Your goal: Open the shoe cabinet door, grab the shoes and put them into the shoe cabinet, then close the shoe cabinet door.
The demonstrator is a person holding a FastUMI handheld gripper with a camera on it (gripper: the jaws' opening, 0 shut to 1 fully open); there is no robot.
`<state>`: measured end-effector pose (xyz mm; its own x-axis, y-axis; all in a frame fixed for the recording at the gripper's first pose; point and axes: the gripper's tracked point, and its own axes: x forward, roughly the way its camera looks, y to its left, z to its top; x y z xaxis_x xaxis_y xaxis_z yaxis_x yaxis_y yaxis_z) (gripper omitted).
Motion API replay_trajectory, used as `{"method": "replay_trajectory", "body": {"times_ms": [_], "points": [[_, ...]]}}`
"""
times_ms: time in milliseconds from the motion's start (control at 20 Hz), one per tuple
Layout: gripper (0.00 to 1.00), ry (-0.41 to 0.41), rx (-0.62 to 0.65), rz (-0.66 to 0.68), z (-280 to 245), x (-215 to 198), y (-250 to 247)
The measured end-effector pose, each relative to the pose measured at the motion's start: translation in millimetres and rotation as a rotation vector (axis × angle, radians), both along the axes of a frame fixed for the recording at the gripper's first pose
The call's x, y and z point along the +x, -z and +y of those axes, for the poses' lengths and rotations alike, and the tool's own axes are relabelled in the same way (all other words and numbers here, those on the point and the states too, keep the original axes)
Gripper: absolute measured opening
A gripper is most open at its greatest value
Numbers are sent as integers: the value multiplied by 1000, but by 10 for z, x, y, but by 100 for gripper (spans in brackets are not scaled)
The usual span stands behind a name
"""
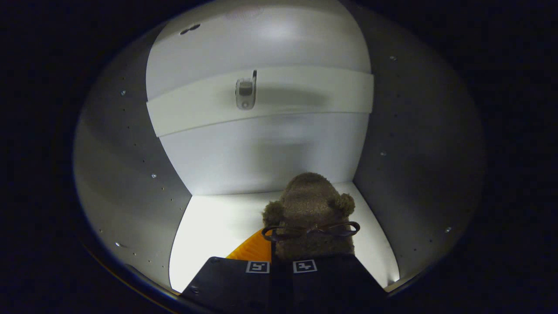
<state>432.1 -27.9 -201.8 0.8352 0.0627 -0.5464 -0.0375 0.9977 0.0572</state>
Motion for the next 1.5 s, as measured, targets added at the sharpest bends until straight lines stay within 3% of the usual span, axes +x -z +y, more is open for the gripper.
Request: {"method": "replay_trajectory", "body": {"times_ms": [200,450,550,650,750,850,1150,1350,1450,1500], "points": [[5,-5,-1,20,22,192,140],[6,-13,-30,39,22,112,170],[20,-24,-66,44,11,9,165],[18,-34,-64,35,34,-102,162],[34,-24,-27,0,59,-174,56],[32,-7,-13,-31,24,-273,-59],[32,11,-41,-169,15,-872,-663],[32,17,8,-314,85,-1452,-1251],[66,8,30,-350,122,-1754,-1418],[64,3,33,-361,120,-1886,-1468]]}}
